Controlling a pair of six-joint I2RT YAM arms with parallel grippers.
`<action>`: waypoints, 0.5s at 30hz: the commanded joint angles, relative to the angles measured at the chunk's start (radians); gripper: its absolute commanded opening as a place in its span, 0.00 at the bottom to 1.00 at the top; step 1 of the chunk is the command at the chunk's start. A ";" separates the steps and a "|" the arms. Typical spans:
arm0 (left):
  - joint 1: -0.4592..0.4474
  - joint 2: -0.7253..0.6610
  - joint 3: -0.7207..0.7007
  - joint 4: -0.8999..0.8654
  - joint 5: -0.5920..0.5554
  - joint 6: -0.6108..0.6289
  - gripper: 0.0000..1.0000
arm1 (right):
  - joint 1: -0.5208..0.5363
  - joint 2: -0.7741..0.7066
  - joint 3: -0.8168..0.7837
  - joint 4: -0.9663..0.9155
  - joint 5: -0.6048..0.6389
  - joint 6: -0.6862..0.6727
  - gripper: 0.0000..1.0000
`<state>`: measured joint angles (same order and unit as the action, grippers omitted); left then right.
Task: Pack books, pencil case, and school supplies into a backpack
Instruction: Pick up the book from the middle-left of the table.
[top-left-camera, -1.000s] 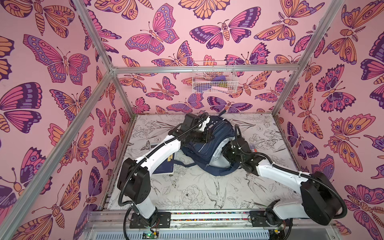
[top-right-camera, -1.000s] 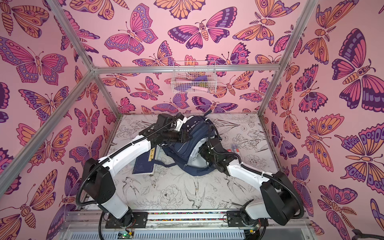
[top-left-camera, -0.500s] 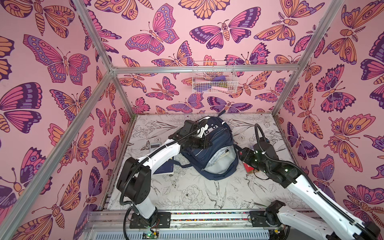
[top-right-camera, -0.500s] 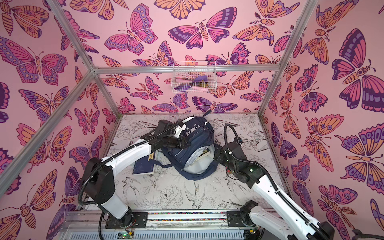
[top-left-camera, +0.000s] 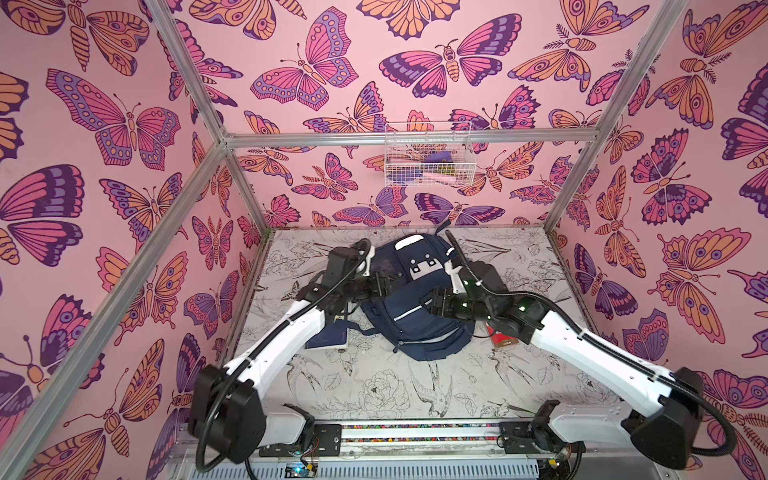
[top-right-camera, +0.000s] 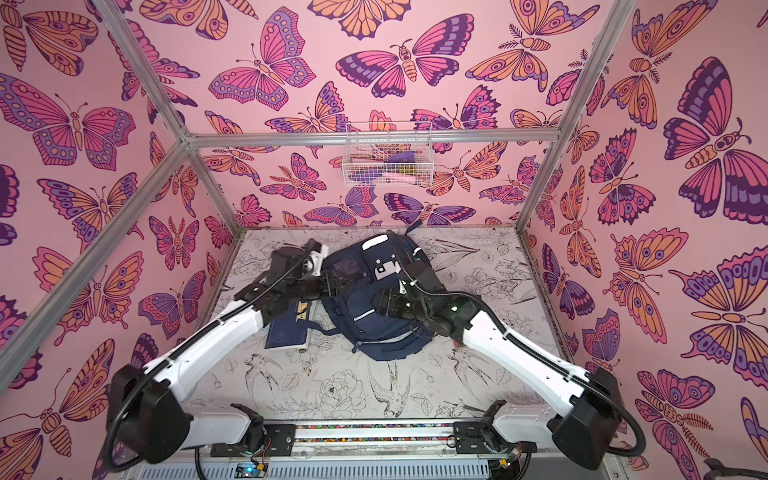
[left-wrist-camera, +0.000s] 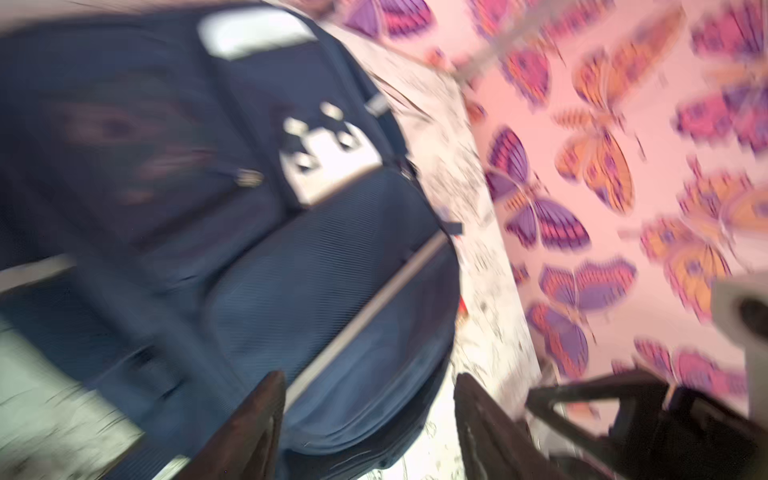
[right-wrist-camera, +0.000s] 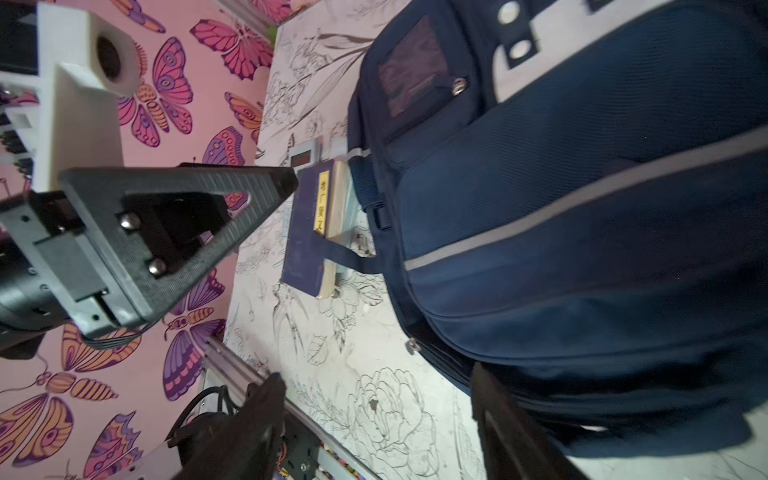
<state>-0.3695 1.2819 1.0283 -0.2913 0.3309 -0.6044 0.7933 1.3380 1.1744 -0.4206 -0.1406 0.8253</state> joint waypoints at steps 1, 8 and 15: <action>0.104 -0.078 -0.078 -0.190 -0.163 -0.059 0.74 | 0.044 0.120 0.082 0.105 -0.113 -0.005 0.73; 0.384 -0.149 -0.234 -0.293 -0.120 -0.069 1.00 | 0.113 0.442 0.283 0.192 -0.254 0.012 0.74; 0.512 -0.080 -0.270 -0.284 -0.114 -0.052 1.00 | 0.122 0.691 0.481 0.175 -0.304 -0.002 0.75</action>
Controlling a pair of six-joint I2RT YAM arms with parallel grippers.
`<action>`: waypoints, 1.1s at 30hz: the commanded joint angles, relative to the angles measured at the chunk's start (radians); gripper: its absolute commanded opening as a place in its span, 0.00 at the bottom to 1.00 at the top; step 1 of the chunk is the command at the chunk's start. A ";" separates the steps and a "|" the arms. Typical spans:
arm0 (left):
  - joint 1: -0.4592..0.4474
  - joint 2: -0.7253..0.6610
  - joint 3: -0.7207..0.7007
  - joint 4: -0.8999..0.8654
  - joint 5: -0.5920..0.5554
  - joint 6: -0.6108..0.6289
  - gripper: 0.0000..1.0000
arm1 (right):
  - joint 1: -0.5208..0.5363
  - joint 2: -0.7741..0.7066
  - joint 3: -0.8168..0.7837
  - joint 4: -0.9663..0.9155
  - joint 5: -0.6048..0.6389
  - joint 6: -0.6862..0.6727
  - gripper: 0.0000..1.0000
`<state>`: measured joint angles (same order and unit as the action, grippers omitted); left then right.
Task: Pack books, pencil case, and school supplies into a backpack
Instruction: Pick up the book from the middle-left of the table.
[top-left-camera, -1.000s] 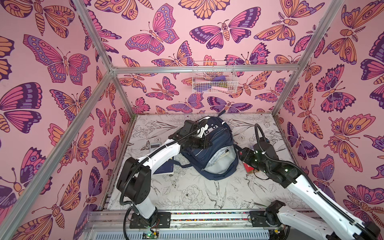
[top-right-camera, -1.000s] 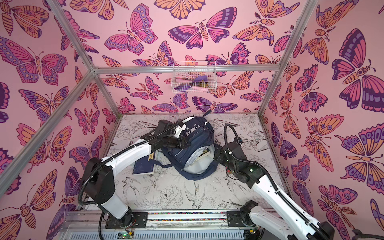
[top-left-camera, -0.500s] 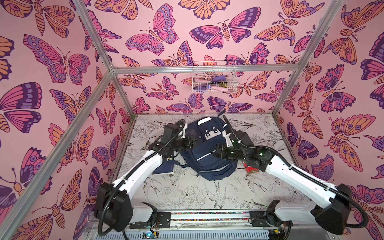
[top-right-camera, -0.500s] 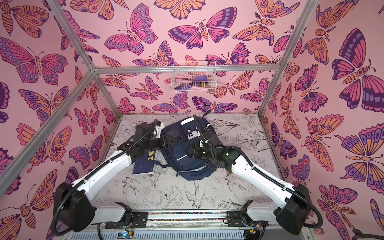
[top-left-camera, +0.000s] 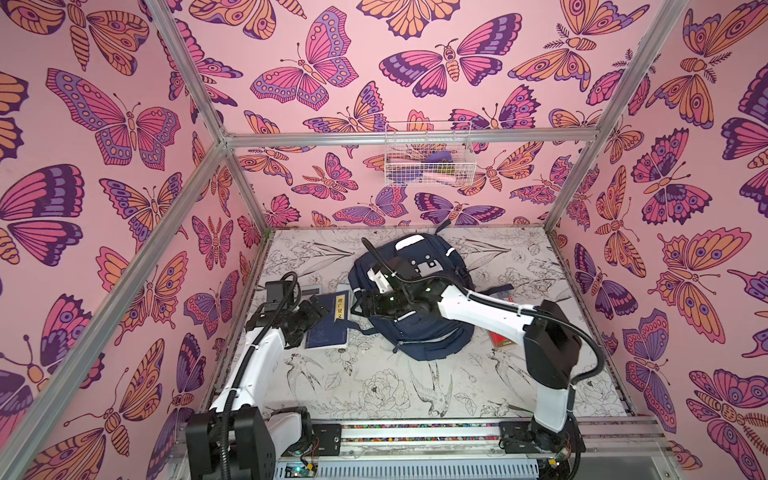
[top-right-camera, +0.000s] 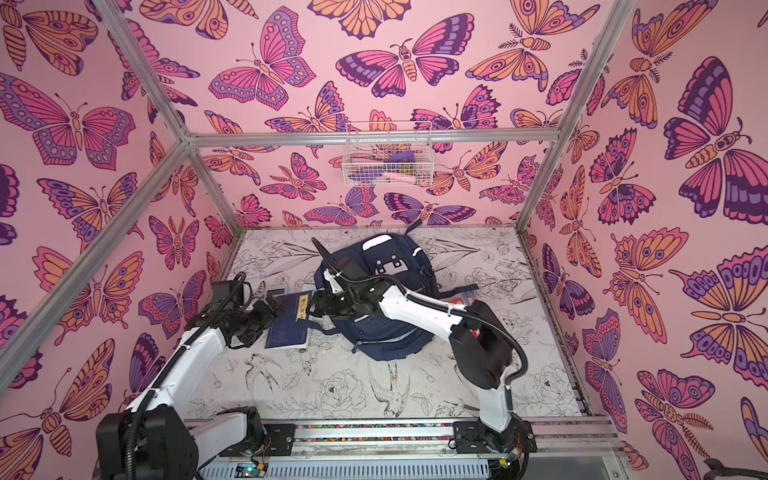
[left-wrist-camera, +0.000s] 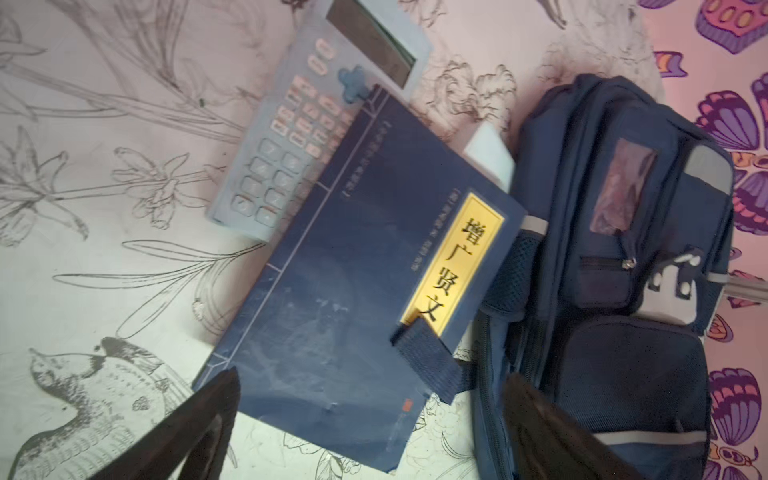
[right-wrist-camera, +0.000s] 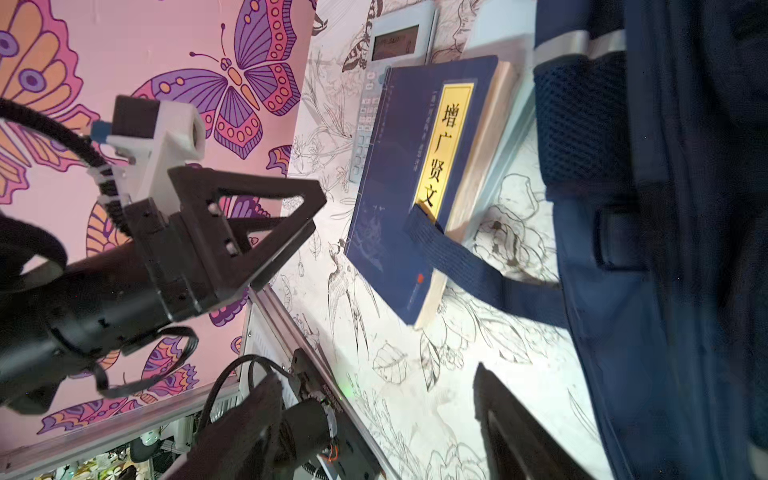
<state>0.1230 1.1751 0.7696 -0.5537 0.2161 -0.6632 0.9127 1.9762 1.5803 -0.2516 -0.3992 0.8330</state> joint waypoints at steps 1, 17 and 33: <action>0.027 0.037 -0.014 -0.020 -0.005 0.005 1.00 | 0.003 0.088 0.100 0.008 -0.053 -0.008 0.75; 0.114 0.158 -0.167 0.138 0.132 -0.135 1.00 | -0.015 0.324 0.252 -0.018 -0.108 0.005 0.77; 0.114 0.112 -0.268 0.235 0.309 -0.242 0.90 | -0.037 0.312 0.184 0.037 -0.130 0.025 0.75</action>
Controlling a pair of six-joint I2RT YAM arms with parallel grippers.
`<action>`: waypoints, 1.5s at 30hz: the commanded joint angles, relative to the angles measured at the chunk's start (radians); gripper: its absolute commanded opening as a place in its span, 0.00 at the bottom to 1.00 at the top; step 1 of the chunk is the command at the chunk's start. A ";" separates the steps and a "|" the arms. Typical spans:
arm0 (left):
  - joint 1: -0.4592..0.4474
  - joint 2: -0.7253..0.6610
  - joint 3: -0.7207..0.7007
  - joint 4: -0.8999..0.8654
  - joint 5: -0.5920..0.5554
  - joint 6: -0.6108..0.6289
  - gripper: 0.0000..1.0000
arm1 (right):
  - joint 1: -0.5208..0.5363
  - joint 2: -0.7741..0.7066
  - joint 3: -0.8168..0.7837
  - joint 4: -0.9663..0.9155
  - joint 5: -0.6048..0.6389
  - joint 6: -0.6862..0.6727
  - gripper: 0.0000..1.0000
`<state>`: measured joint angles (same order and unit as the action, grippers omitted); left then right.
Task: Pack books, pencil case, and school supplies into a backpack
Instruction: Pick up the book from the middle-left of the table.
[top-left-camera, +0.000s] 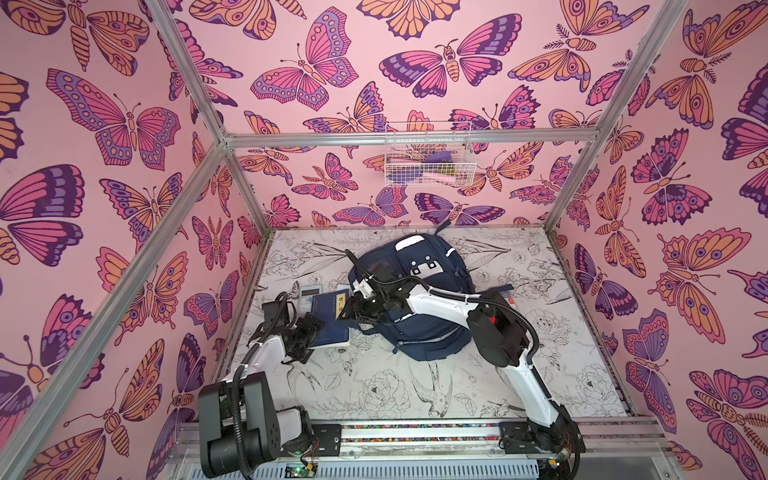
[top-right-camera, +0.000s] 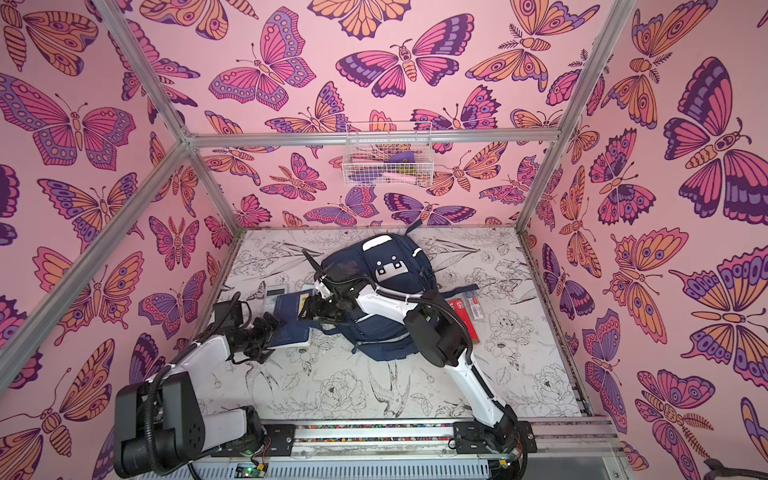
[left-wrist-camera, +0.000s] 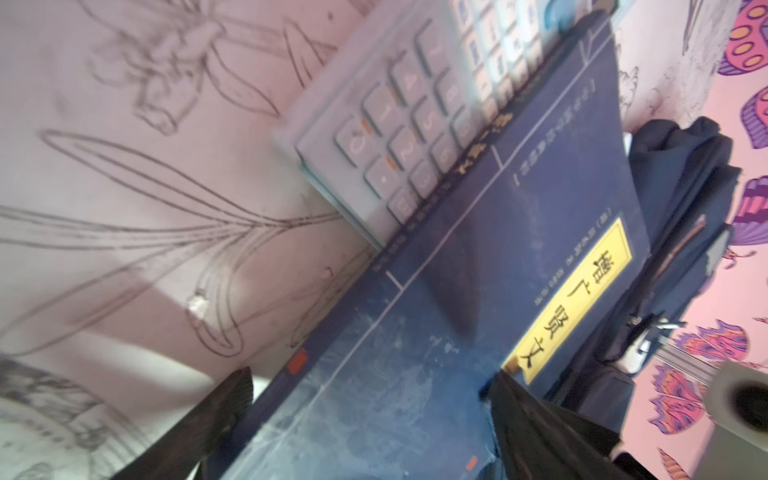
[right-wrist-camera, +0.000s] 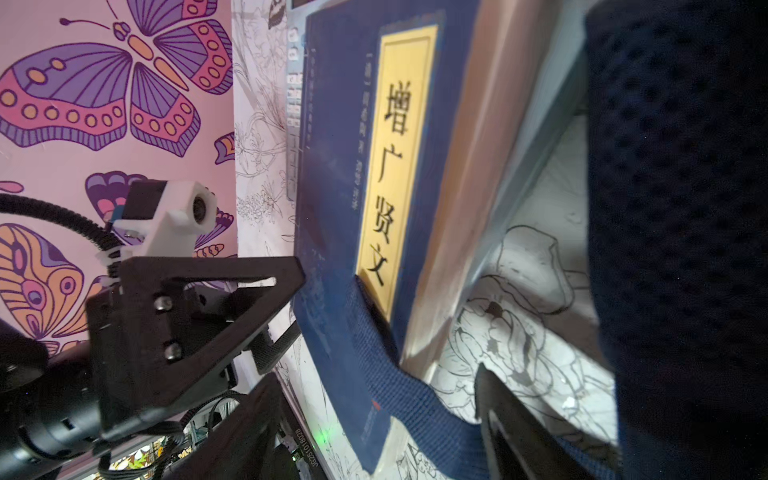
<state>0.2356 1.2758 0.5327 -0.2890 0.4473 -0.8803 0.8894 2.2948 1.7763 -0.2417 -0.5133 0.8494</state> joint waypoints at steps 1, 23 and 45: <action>0.001 0.017 -0.031 -0.031 0.100 -0.018 0.88 | -0.017 -0.003 -0.019 0.042 -0.029 0.014 0.75; 0.004 0.146 0.215 -0.207 -0.139 0.144 0.80 | -0.029 0.107 0.055 0.067 -0.124 0.059 0.73; -0.087 0.131 0.170 -0.162 -0.061 0.130 0.61 | -0.046 0.094 -0.033 0.313 -0.185 0.260 0.56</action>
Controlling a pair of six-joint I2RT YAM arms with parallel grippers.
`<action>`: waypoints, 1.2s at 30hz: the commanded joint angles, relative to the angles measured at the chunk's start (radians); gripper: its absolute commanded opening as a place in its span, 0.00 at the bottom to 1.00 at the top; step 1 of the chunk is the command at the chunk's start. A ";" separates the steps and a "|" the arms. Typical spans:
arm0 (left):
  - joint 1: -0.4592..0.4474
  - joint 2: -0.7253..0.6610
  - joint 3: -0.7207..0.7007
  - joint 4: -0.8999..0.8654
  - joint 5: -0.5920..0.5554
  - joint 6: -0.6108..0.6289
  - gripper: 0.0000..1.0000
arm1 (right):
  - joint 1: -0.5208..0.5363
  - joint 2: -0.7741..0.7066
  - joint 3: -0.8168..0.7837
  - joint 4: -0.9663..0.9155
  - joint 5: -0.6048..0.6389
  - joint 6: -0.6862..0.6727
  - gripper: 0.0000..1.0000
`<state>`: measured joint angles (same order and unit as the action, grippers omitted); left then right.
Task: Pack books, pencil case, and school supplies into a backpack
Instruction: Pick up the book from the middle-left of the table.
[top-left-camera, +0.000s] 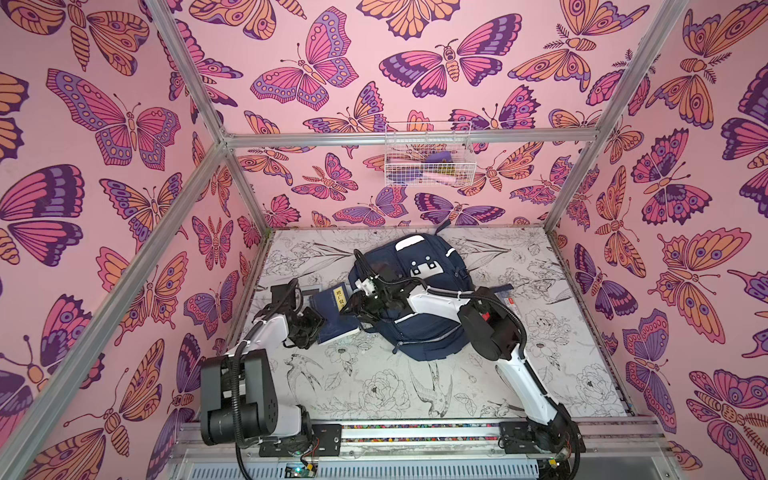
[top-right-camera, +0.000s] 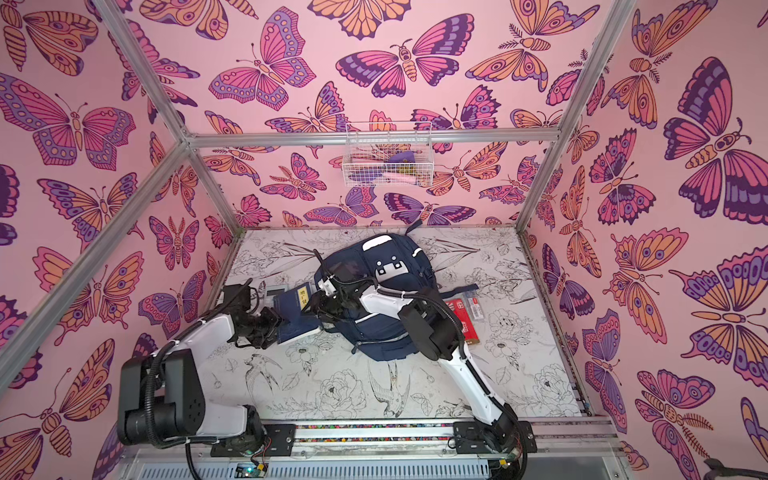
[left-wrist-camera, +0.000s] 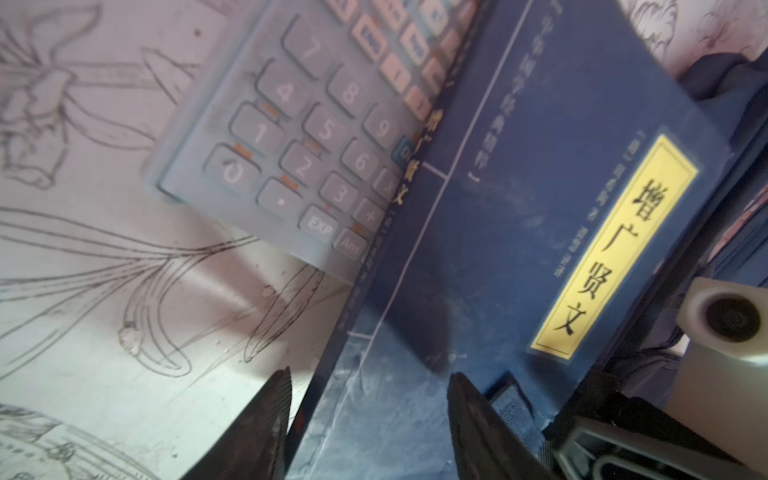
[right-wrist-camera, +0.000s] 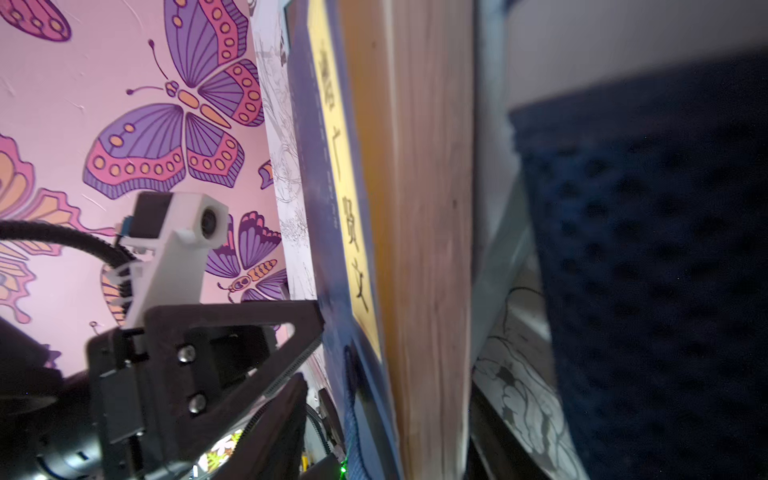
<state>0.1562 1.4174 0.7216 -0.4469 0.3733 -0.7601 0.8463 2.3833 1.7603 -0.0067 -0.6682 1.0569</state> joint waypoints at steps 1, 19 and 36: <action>-0.007 -0.009 -0.021 -0.003 0.011 0.012 0.60 | -0.006 0.006 -0.018 0.088 -0.034 0.059 0.54; -0.007 -0.029 -0.028 -0.010 0.002 0.020 0.69 | -0.012 -0.035 -0.027 0.070 -0.054 0.022 0.08; 0.011 -0.354 0.093 0.143 0.191 -0.207 0.93 | -0.018 -0.424 -0.225 0.095 0.004 -0.107 0.00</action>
<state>0.1631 1.0958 0.8055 -0.4183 0.4599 -0.8692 0.8333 2.0644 1.5311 0.0338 -0.6727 0.9890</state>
